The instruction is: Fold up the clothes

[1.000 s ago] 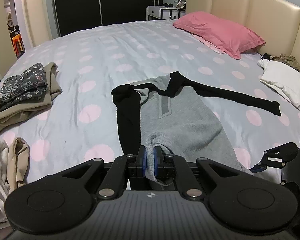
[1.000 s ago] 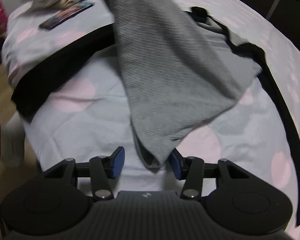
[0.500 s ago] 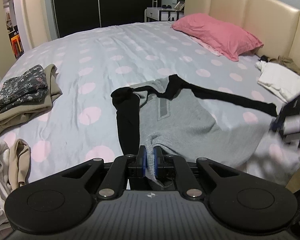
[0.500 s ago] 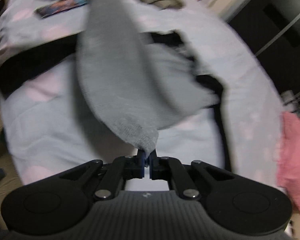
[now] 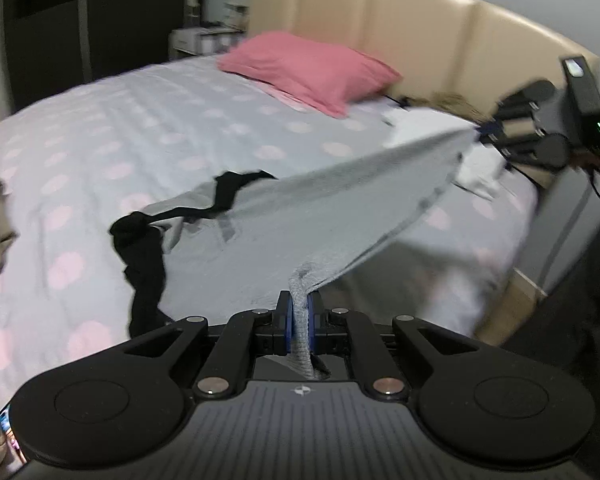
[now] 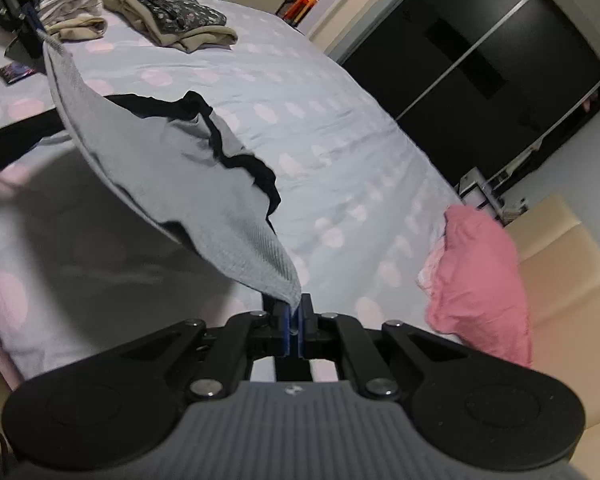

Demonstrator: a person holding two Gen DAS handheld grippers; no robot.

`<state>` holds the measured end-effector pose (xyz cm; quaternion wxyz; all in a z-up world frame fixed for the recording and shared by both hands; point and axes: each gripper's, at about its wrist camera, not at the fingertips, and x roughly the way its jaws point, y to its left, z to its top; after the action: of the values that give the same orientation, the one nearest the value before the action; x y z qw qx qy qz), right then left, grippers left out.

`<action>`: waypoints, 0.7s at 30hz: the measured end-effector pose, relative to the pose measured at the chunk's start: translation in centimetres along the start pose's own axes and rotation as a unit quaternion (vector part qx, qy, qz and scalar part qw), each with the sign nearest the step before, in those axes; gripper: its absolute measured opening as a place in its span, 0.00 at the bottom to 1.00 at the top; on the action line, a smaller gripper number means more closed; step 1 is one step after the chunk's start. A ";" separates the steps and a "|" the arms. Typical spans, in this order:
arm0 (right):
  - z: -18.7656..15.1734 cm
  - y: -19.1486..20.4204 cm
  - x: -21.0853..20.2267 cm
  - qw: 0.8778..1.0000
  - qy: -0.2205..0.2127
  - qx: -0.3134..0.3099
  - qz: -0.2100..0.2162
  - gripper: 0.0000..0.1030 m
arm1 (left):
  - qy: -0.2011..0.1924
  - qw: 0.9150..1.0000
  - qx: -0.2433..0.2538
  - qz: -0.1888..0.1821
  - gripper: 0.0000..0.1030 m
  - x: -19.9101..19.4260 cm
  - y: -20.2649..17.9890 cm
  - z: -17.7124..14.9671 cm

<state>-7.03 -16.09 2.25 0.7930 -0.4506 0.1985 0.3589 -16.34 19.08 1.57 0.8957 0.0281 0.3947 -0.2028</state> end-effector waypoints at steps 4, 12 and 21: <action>-1.5 0.9 -1.2 0.998 0.025 -0.036 0.048 0.04 | 0.055 0.998 0.030 -0.026 0.05 1.6 -1.6 -1.8; -5.1 6.2 2.4 0.969 0.112 -0.116 0.187 0.04 | 0.161 0.982 0.081 -0.062 0.05 6.4 -5.2 -6.6; -6.2 6.9 5.5 0.933 0.189 -0.150 0.269 0.22 | 0.274 0.940 0.204 0.018 0.15 8.7 -4.3 -8.9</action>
<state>-8.48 -16.92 -8.38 0.5378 -0.5538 0.4018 0.4927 -18.92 14.01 -10.26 0.7315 0.2717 0.5743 -0.2474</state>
